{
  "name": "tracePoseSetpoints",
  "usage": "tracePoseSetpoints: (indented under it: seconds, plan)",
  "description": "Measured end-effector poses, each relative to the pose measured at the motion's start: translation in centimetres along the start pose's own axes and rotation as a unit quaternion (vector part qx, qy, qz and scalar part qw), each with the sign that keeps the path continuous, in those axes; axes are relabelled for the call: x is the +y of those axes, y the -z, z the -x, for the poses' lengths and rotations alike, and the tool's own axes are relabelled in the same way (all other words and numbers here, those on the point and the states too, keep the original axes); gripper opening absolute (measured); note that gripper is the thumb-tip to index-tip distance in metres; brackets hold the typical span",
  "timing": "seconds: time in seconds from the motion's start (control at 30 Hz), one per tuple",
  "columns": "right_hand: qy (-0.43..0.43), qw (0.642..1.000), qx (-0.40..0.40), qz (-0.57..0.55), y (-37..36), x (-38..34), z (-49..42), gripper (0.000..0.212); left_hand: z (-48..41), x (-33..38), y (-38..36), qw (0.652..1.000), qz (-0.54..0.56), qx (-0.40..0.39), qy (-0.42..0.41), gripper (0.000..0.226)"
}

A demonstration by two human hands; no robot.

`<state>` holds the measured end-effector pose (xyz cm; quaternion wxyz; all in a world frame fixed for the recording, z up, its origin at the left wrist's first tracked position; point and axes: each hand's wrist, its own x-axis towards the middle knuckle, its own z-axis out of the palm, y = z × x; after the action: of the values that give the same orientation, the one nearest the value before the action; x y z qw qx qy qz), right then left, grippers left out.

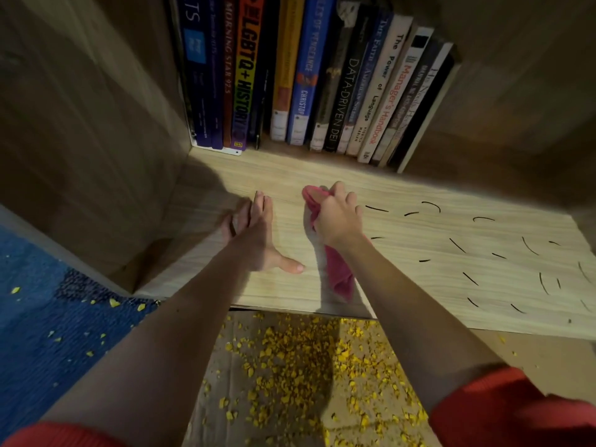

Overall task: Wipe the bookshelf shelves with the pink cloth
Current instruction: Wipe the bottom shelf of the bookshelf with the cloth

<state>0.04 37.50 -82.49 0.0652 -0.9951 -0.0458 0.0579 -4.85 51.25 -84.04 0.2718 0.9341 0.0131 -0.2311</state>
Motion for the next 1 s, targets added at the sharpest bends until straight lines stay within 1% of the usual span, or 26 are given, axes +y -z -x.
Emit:
tracePoseSetpoints:
  seconds: [0.03,0.1,0.2,0.23,0.3,0.37,0.4,0.43,0.47,0.53,0.57,0.6,0.63,0.67,0.77,0.83,0.87,0.9,0.97,1.0]
  plan:
    - [-0.011,1.000,0.000,0.001,0.0,-0.2,-0.2,0.035,0.0,0.0,0.0,1.000,0.002,0.003,0.000,0.139]
    - [0.004,1.000,-0.004,-0.004,-0.3,-1.2,0.2,0.032,0.0,0.0,0.1,1.000,0.001,0.004,0.000,0.139]
    - [0.102,0.995,0.012,0.012,-1.1,-1.4,1.6,0.035,0.1,0.1,0.1,1.000,0.008,0.000,0.000,0.138]
    - [0.115,0.993,0.014,0.022,-1.1,-0.7,1.5,0.038,0.2,0.2,0.2,1.000,0.007,-0.002,-0.001,0.138]
    - [0.081,0.996,0.002,0.025,-0.6,0.4,0.3,0.040,0.2,0.1,0.2,1.000,0.001,0.002,-0.002,0.138]
    - [0.009,1.000,-0.010,0.010,-0.1,0.9,-1.0,0.038,0.1,0.0,0.1,1.000,0.004,0.005,-0.008,0.139]
    - [-0.014,1.000,-0.012,0.008,0.0,0.6,-1.3,0.038,0.0,0.0,0.1,1.000,0.004,0.008,-0.009,0.139]
    - [-0.019,1.000,-0.010,0.008,-0.2,0.0,-1.2,0.037,0.1,-0.1,0.1,1.000,0.005,0.008,-0.008,0.139]
    - [-0.008,1.000,-0.004,0.004,-0.4,-0.6,-0.8,0.034,0.1,0.0,0.1,1.000,0.004,0.007,-0.008,0.139]
    - [0.069,0.997,0.020,0.004,-1.2,-1.6,0.7,0.032,0.1,0.0,0.1,1.000,0.003,0.010,-0.007,0.139]
    - [0.109,0.994,0.019,0.010,-1.3,-1.3,1.5,0.036,0.2,0.1,0.1,1.000,0.005,0.008,-0.006,0.139]
    - [0.131,0.991,0.013,0.016,-1.3,-0.7,1.9,0.040,0.2,0.2,0.2,1.000,0.005,0.004,-0.006,0.139]
    - [0.132,0.991,0.009,0.021,-1.2,0.2,1.7,0.043,0.2,0.1,0.2,1.000,0.006,0.003,-0.007,0.139]
    - [0.114,0.993,0.008,0.023,-1.0,1.1,1.4,0.043,0.2,0.1,0.1,1.000,0.006,0.003,-0.007,0.139]
    - [0.014,1.000,0.004,0.004,-0.3,2.4,-0.2,0.038,0.1,0.1,0.1,1.000,0.009,0.004,-0.006,0.139]
    - [-0.005,1.000,-0.001,-0.001,-0.2,1.3,-0.3,0.034,0.2,0.1,0.2,1.000,0.003,0.006,-0.003,0.139]
    - [0.004,1.000,0.005,-0.002,-0.3,0.3,0.1,0.031,0.2,0.2,0.1,1.000,0.000,0.005,-0.002,0.139]
    - [0.031,0.999,0.015,-0.004,-0.6,-0.6,0.6,0.029,0.1,0.2,0.1,1.000,-0.003,0.007,-0.001,0.139]
    - [0.105,0.994,0.024,-0.003,-1.3,-1.6,1.8,0.033,0.1,0.2,0.2,1.000,-0.005,0.008,0.003,0.139]
    - [0.126,0.992,0.025,0.000,-1.6,-1.4,2.1,0.036,0.1,0.3,0.3,1.000,-0.006,0.005,0.005,0.139]
